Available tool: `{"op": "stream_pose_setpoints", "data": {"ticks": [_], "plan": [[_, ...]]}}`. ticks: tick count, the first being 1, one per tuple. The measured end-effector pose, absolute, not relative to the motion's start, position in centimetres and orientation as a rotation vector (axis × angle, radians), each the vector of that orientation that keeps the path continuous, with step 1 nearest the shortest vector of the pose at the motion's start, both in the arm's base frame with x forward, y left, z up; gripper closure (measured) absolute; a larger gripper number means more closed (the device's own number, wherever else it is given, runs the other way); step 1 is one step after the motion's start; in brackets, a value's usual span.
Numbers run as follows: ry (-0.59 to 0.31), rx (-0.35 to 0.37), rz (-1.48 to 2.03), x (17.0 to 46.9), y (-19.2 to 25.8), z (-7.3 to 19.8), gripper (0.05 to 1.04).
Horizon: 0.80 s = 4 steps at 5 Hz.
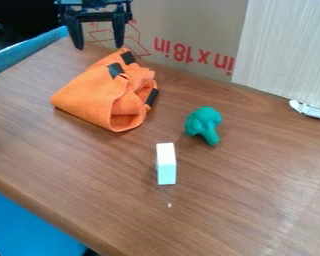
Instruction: Unfold the cloth from top to the bottom
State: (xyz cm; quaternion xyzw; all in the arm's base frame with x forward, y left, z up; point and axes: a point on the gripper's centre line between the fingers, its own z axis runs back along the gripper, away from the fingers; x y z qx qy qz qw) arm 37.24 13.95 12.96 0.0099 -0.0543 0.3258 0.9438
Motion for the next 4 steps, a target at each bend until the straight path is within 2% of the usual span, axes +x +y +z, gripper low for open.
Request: {"op": "stream_pose_setpoints", "data": {"ticks": [1,3,4], "plan": [[-0.062,0.012,0.669,37.2,13.8,11.3,0.083],[-0.058,-0.034,0.734,38.6,14.7,13.1,0.083],[-0.053,-0.016,0.737,39.1,14.2,12.3,0.083]]}}
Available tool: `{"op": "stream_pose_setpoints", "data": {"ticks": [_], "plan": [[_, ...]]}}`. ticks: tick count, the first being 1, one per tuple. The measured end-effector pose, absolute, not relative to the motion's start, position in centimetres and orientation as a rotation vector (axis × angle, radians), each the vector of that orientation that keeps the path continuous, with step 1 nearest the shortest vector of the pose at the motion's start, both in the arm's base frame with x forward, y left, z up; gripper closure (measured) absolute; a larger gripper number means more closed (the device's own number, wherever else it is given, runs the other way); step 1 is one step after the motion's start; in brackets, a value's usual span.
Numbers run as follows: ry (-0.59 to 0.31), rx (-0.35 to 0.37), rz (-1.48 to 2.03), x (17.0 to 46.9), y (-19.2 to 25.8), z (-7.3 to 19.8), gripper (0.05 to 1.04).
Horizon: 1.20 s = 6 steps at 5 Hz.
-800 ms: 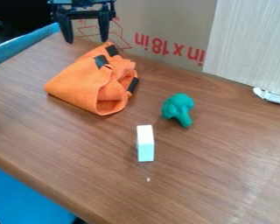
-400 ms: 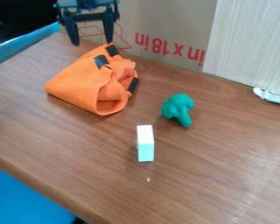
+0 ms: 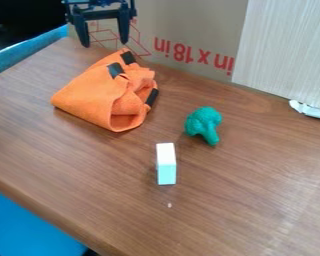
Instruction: Unfold the cloth from top to the bottom
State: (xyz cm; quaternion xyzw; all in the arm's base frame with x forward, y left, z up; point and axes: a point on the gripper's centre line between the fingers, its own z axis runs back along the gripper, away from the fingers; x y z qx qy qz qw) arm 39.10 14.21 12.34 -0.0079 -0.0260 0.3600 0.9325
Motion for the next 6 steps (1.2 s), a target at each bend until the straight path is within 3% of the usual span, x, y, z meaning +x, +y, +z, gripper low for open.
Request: {"op": "stream_pose_setpoints", "data": {"ticks": [3,5,6], "plan": [[-0.062,0.057,0.715,39.1,11.9,8.3,0.083],[-0.083,0.063,0.713,39.0,11.2,8.2,0.115],[-0.089,0.063,0.695,39.2,11.0,8.2,0.379]]}}
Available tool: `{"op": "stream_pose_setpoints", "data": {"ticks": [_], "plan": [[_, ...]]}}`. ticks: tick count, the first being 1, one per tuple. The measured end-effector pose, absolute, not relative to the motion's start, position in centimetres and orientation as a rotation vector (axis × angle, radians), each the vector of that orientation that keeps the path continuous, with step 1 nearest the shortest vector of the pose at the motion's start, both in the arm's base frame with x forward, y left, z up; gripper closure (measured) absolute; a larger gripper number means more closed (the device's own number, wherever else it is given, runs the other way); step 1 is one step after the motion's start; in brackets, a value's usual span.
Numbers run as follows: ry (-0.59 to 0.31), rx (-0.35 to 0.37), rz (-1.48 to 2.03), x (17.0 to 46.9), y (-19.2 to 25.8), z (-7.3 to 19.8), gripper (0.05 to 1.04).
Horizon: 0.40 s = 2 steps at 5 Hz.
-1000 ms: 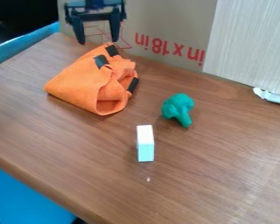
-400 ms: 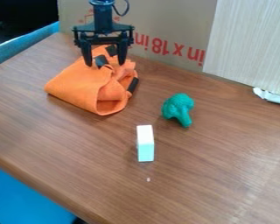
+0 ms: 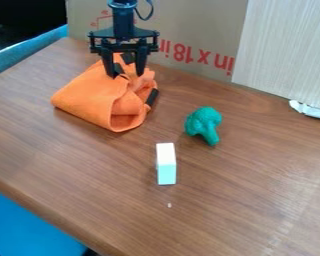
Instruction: Unfold the cloth from top to the bottom
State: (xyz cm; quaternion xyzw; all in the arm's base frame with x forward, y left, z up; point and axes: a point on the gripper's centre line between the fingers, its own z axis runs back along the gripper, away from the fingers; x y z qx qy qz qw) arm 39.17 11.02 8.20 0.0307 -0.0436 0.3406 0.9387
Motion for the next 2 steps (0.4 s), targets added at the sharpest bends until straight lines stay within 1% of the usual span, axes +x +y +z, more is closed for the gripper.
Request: {"op": "stream_pose_setpoints", "data": {"ticks": [1,2], "plan": [[-0.083,0.069,0.697,38.87,11.09,7.75,0.676],[-0.114,0.076,0.711,38.87,11.21,8.74,0.899]]}}
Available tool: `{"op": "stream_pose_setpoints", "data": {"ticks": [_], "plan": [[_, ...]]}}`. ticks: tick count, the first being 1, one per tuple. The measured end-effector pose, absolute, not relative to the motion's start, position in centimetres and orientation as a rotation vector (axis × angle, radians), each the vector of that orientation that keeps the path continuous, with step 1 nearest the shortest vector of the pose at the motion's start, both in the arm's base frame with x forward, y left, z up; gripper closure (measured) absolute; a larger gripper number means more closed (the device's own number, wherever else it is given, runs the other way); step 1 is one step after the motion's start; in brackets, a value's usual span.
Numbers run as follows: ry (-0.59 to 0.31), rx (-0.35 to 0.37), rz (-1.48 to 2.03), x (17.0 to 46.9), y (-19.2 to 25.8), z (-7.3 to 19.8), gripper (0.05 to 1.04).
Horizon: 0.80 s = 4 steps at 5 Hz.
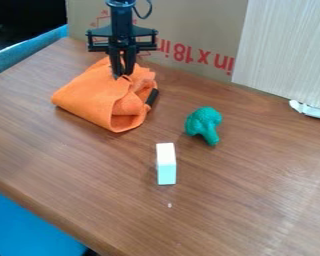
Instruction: Unfold the cloth from top to the bottom
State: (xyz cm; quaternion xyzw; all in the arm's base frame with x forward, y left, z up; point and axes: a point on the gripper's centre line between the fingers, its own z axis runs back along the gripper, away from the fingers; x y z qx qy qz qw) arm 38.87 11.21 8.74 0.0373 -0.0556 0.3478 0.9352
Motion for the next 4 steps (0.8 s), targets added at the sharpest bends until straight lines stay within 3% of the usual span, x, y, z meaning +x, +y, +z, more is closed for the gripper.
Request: {"op": "stream_pose_setpoints", "data": {"ticks": [1,4], "plan": [[-0.106,0.073,0.716,38.8,11.1,8.7,1.017],[-0.142,-0.009,0.67,36.7,10.7,11.8,1.02]]}}
